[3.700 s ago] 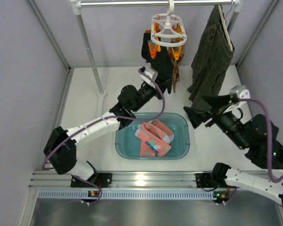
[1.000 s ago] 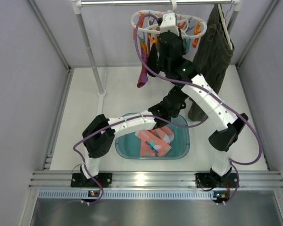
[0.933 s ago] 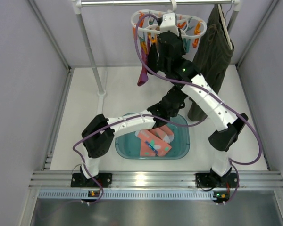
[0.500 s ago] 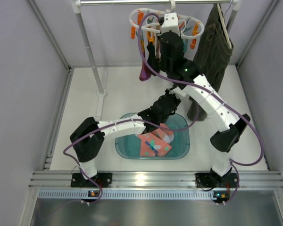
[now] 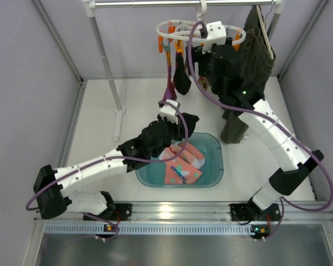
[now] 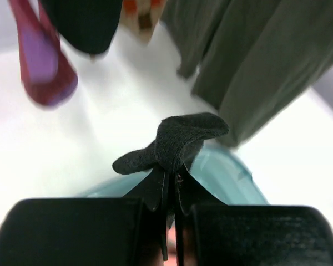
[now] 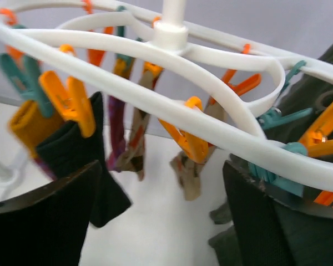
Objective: Remove the socks clipped to the hanger
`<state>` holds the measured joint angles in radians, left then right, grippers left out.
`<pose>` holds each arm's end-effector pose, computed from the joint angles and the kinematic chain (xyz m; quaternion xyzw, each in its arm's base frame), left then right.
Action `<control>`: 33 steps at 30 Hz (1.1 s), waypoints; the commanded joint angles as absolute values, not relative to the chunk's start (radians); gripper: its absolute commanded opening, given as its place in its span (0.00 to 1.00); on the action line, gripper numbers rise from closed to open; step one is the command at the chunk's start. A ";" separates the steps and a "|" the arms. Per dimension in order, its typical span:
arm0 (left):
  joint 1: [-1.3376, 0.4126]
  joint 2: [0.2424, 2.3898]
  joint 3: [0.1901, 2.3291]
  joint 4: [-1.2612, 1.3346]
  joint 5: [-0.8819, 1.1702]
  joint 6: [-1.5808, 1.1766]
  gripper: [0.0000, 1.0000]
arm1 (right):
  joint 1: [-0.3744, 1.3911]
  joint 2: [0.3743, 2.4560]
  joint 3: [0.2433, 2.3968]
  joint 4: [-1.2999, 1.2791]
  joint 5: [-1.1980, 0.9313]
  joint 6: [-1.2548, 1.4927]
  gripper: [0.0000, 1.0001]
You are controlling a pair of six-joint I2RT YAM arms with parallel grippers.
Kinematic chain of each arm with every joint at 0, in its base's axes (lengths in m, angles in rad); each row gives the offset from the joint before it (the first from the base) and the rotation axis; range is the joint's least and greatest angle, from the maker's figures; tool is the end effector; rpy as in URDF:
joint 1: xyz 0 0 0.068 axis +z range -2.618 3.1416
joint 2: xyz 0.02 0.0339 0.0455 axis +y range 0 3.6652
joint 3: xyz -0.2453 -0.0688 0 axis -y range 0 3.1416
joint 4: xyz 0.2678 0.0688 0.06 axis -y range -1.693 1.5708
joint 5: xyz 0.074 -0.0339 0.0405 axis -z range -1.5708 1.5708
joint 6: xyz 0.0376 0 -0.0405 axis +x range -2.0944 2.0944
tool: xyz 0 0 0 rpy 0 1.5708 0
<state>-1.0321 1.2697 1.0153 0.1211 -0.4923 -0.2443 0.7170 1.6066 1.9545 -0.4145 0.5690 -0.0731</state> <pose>0.1834 -0.2722 0.3242 0.1320 0.7356 -0.2331 0.6222 0.2888 0.2249 0.4993 -0.0928 0.7207 0.0130 0.6869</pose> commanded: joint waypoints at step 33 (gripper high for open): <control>-0.927 1.190 1.235 -0.344 -0.433 -0.379 0.99 | 0.686 0.738 1.191 -0.496 0.129 0.121 0.99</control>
<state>-0.9890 1.1137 1.1599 -0.3962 -0.3981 -0.4580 0.7017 0.7975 1.2434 -0.5400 0.0368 0.0780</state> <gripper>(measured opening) 0.987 0.993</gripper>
